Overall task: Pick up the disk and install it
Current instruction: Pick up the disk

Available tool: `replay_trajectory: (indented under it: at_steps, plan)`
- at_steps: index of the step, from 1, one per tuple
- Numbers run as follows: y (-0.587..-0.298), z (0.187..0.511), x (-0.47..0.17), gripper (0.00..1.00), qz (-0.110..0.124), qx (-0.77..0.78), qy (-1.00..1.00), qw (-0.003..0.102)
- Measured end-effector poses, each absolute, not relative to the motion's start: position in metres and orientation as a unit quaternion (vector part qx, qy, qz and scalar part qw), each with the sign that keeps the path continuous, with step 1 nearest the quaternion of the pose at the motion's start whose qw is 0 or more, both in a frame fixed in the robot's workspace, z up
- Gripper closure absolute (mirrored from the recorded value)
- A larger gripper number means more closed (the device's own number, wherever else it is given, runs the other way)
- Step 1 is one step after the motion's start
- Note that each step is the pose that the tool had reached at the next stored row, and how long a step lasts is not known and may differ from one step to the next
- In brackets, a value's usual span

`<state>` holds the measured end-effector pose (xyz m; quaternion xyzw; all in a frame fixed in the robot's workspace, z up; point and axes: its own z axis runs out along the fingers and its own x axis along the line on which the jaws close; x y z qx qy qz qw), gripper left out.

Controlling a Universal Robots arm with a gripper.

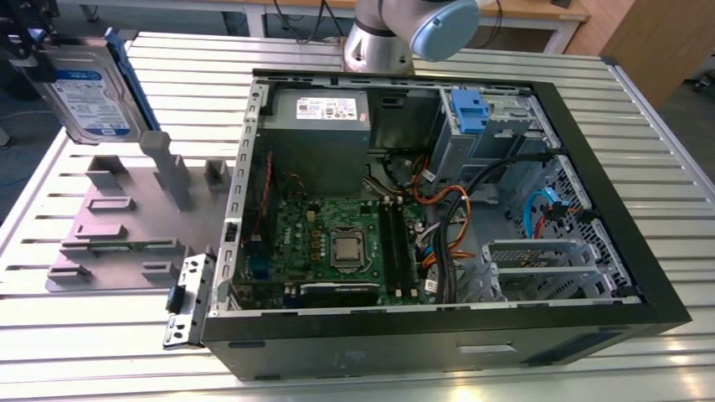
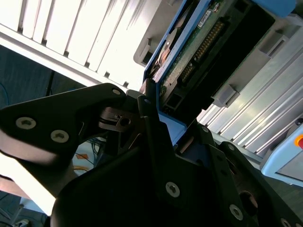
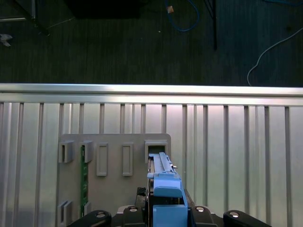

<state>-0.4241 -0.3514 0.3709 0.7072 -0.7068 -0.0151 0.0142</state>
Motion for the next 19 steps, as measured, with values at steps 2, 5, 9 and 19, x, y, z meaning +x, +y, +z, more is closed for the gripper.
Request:
replay_trajectory:
  at_steps: [2,5,9,19]
  plan:
    - [-0.3514,0.3713,-0.4241,0.63,-0.015,0.707,-0.707,0.014]
    - [-0.3514,0.3719,-0.4241,0.63,-0.015,0.707,-0.707,0.014]
    - [-0.3514,0.3727,-0.4241,0.63,-0.015,0.707,-0.707,0.014]
    - [-0.3514,0.3746,-0.4241,0.63,-0.015,0.707,-0.707,0.014]
